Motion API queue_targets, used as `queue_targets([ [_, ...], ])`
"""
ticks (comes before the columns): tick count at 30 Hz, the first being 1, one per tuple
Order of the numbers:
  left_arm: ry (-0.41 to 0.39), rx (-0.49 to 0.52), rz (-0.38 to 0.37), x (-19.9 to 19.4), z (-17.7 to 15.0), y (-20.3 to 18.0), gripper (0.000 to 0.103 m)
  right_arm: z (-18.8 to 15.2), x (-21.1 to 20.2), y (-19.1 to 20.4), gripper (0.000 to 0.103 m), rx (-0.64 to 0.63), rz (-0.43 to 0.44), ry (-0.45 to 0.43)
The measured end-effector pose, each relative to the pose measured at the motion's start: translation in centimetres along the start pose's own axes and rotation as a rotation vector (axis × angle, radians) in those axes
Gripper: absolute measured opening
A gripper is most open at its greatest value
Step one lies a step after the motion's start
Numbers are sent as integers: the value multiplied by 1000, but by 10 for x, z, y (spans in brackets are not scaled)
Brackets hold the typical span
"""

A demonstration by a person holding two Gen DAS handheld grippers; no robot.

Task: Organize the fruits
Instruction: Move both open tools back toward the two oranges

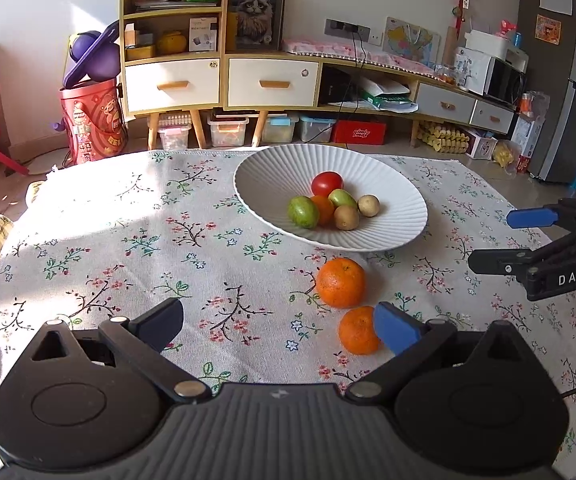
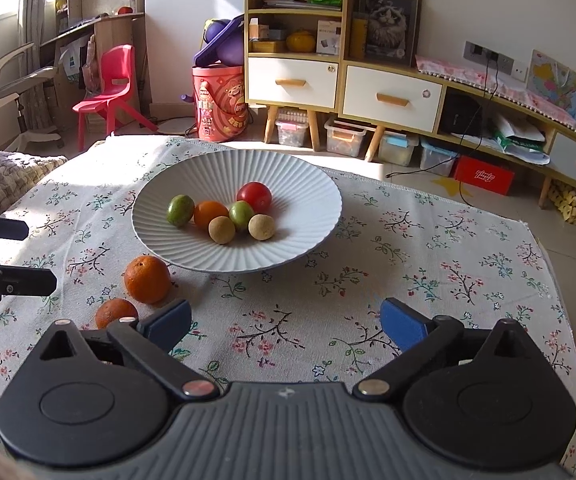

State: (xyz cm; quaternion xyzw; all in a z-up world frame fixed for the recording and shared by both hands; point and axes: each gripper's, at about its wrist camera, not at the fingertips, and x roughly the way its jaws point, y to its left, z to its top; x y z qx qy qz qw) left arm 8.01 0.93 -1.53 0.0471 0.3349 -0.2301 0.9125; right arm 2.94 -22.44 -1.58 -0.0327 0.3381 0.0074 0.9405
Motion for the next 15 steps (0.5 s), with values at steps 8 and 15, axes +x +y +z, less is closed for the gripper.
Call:
queue_targets([
  [8,7,15,22,6,-14,0,92,-10,3,6,102,7,-10,5],
  [15,20,58,40,16,-25,-3,92,-21,10,16,102,-30,-4,30],
])
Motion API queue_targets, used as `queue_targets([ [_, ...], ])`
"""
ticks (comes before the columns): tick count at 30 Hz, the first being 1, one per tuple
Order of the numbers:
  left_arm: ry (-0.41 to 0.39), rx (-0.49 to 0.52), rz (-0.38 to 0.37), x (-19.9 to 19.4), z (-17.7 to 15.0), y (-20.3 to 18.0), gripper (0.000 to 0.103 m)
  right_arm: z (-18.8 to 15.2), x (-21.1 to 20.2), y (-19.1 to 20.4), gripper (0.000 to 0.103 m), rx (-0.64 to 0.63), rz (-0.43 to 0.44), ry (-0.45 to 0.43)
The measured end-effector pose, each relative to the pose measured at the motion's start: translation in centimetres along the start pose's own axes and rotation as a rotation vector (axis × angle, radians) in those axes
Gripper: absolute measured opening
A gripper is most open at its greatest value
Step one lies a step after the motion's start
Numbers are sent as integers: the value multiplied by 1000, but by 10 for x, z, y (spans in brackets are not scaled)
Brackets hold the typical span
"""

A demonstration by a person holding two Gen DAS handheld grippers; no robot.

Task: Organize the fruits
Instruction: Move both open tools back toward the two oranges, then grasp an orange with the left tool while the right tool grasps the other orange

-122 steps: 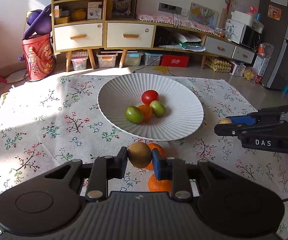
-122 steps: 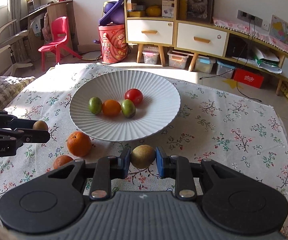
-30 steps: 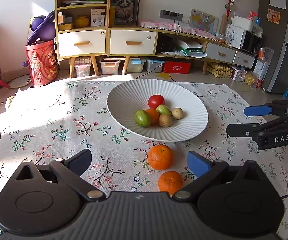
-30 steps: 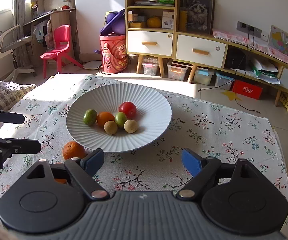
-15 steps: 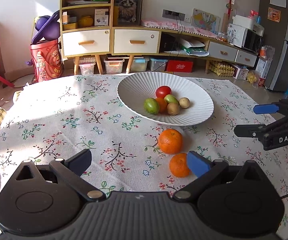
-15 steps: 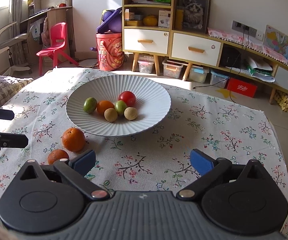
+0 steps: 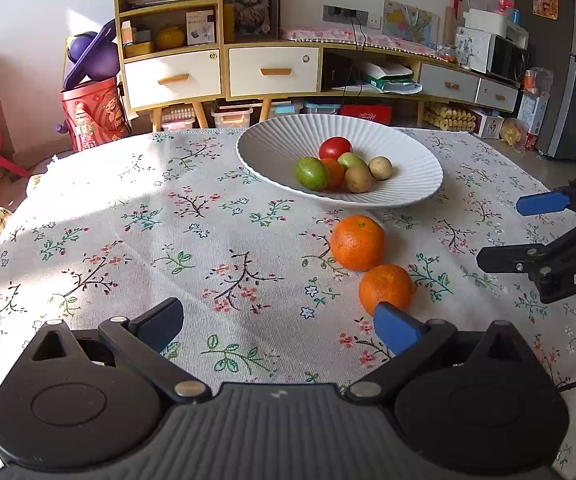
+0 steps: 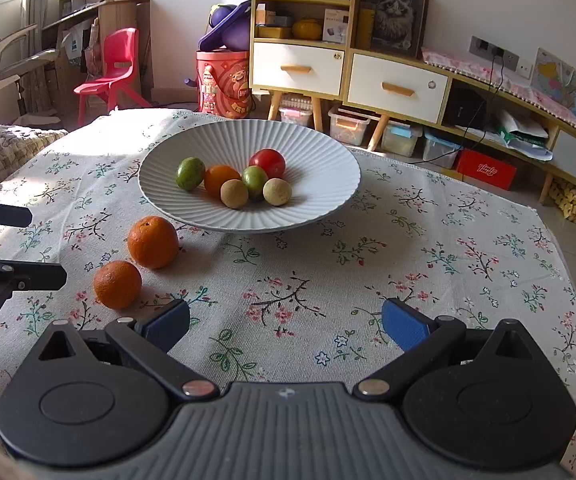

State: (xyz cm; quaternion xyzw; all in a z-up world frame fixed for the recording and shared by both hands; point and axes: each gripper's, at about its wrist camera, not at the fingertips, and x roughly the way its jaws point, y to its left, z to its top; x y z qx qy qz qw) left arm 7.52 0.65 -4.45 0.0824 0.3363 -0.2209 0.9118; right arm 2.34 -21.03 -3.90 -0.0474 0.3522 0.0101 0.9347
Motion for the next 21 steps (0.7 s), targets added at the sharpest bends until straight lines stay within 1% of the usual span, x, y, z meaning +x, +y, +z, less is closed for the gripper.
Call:
queue_targets([
  [4,19,-2,-6,5,-3,-1,92,-3,3,2,102,-13,1,13],
  [7,33,-8,-40,7,-3,-5,91,-4,4,4,102,-18,2,21],
  [9,43,1,-64,9,-4,-10,89,-4,5,4,102,-19,0,22],
  [11,49,21,-84,11,-4,-18,85,-4,6,3,102,-17,-3,25],
  [13,56,40,-102,13,-5,-24,76,-5,6,3,102,-15,-8,28],
  [15,63,53,-114,15,-5,-30,71,-6,7,2,102,-15,-11,30],
  [17,56,68,-117,17,-6,-36,69,-7,6,1,102,-17,-13,30],
  [20,49,76,-130,19,-4,-42,57,-7,6,1,102,-20,-15,31],
  [21,48,75,-134,20,-2,-43,55,-7,6,0,102,-20,-13,31],
])
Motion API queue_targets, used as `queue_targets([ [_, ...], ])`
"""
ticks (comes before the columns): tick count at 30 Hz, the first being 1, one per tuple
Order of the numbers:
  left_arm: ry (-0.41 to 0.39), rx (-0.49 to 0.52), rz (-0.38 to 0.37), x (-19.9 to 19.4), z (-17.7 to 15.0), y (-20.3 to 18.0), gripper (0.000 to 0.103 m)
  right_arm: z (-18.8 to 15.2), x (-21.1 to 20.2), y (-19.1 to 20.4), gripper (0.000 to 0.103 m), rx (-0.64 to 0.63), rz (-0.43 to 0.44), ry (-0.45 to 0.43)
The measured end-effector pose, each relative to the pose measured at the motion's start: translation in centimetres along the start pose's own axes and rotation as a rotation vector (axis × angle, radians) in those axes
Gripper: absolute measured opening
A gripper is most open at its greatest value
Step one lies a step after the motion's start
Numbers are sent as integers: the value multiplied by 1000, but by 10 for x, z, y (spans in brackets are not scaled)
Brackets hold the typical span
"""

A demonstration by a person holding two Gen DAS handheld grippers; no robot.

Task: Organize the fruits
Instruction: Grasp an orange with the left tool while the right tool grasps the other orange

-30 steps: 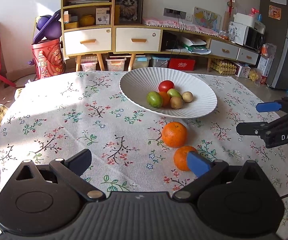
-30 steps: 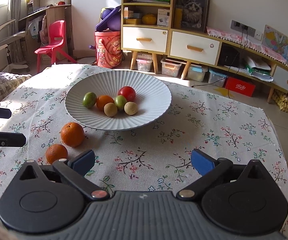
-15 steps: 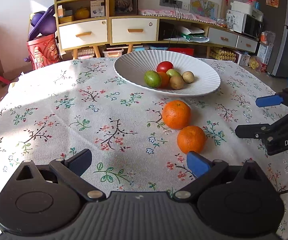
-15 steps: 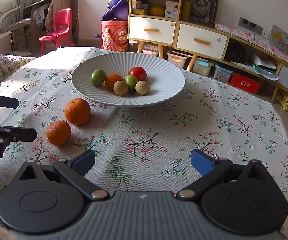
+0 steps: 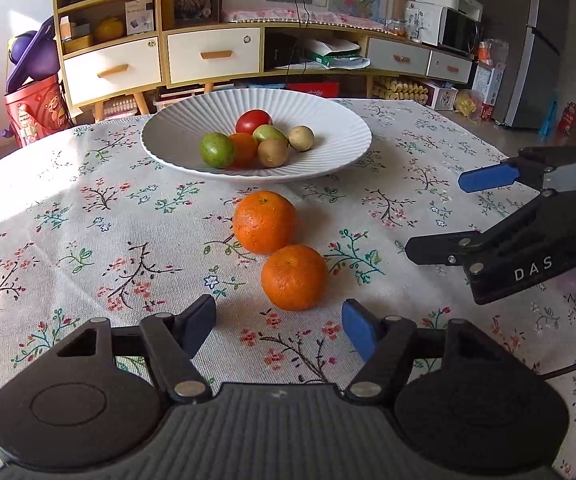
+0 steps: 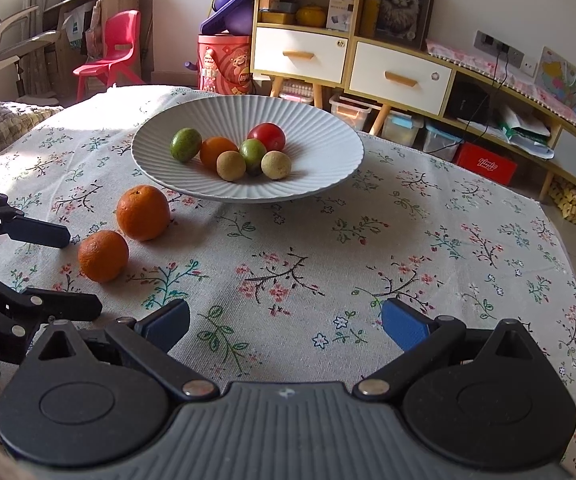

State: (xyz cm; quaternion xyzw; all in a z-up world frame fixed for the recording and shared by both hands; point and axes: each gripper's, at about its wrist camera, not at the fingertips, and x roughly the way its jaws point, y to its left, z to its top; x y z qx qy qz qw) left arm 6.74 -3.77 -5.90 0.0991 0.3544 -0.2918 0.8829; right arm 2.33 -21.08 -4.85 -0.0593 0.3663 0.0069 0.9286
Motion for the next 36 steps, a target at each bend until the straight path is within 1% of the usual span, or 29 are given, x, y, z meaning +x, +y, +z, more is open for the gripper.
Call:
queue_targets([
  [2,-3,-4,-8,2,3,-1,45,0,0,0,102,-2,2,-1],
  [5,-7,-18,-20,3,6,-1,34,0,-1,0,102,-7,3,-4],
  [7,-10,-28,-31,4,6,0,20,0,0,0,102,-8,5,-4],
  [10,-15,-38,-37,3,6,2,18,2,1,1,102,-9,7,-5],
  [15,4,-58,-17,-1,7,8,17,4,3,4,102,-13,14,-8],
  [19,19,-77,25,-7,7,18,17,8,7,9,102,-15,25,-7],
  [26,24,-96,74,-17,5,34,17,14,17,24,101,-20,58,0],
  [29,26,-102,90,-21,4,40,17,17,22,32,100,-26,73,7],
  [36,27,-124,104,-25,4,50,17,22,30,46,94,-36,100,11],
])
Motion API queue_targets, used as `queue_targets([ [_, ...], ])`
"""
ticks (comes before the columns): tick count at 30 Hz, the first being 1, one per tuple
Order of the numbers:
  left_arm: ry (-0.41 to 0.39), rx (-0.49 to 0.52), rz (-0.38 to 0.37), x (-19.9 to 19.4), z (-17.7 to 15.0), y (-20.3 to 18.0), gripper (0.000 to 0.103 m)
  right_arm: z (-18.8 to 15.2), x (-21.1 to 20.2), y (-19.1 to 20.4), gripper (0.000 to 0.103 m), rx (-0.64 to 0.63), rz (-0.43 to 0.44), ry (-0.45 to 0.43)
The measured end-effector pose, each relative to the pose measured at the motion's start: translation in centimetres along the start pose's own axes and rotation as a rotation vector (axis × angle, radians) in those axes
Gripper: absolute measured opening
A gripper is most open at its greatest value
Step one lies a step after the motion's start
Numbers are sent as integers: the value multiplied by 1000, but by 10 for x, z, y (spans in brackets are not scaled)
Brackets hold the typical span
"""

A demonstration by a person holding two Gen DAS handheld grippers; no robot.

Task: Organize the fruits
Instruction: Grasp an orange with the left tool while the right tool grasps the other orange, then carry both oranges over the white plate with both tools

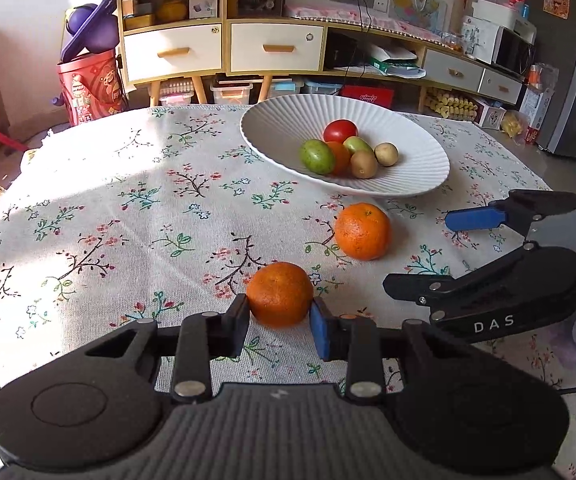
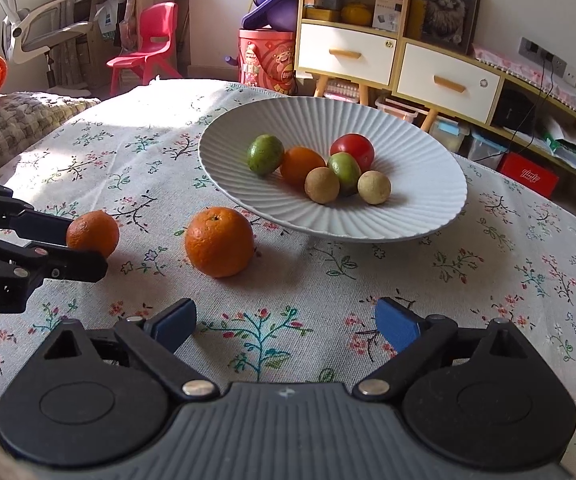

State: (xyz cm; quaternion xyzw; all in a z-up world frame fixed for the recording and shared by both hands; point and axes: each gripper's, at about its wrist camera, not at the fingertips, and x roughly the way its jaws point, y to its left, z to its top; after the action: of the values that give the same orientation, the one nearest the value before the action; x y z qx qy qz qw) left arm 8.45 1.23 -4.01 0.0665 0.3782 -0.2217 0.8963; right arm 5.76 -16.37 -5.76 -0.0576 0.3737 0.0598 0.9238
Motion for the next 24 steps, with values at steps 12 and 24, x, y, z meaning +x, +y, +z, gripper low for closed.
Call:
queue_targets([
  [12,0,-7,2,-2,-1,5,17,11,5,10,66,-11,46,-26],
  [24,3,-7,1,-2,-1,6,17,15,5,14,43,-26,82,-34],
])
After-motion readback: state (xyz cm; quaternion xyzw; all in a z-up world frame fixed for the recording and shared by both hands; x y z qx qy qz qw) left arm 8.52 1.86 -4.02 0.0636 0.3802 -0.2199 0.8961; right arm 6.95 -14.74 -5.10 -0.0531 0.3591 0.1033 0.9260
